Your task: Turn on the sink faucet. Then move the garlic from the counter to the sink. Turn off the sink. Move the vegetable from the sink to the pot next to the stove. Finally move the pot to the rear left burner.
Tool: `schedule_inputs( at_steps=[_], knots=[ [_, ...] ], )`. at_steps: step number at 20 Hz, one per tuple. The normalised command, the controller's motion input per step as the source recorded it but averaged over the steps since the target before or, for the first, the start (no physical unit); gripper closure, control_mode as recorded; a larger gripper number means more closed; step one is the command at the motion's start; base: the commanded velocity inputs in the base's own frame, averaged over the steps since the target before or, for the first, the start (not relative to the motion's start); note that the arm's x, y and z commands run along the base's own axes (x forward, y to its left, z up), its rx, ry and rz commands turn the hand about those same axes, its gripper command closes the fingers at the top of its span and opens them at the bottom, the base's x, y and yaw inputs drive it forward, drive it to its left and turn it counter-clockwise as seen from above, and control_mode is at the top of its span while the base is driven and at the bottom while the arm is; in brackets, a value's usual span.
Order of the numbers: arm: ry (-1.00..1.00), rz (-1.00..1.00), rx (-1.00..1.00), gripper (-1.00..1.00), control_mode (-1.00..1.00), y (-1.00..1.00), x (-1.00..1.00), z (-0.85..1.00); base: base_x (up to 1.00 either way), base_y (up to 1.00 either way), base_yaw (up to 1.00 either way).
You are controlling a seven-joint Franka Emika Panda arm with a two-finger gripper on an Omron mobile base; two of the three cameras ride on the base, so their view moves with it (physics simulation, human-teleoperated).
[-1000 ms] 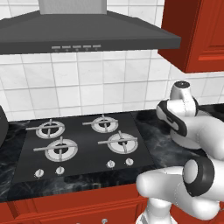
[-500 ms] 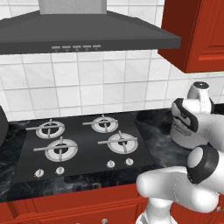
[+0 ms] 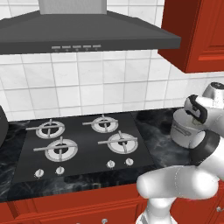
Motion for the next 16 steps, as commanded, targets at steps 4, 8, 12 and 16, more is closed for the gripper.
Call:
schedule_inputs(
  at_steps=[4, 8, 12, 16],
  knots=[
    [0.0, 0.0, 0.0, 1.0, -1.0, -0.27, 0.33, -0.12, 0.0, 0.0, 0.0],
    [0.0, 0.0, 0.0, 1.0, -1.0, -0.16, 0.34, -0.19, 0.0, 0.0, 0.0],
    [0.0, 0.0, 0.0, 1.0, -1.0, -0.05, 0.25, -0.2, 0.0, 0.0, 0.0],
    [0.0, 0.0, 0.0, 1.0, -1.0, -0.06, 0.15, -0.17, 0.0, 0.0, 0.0]
  ],
)
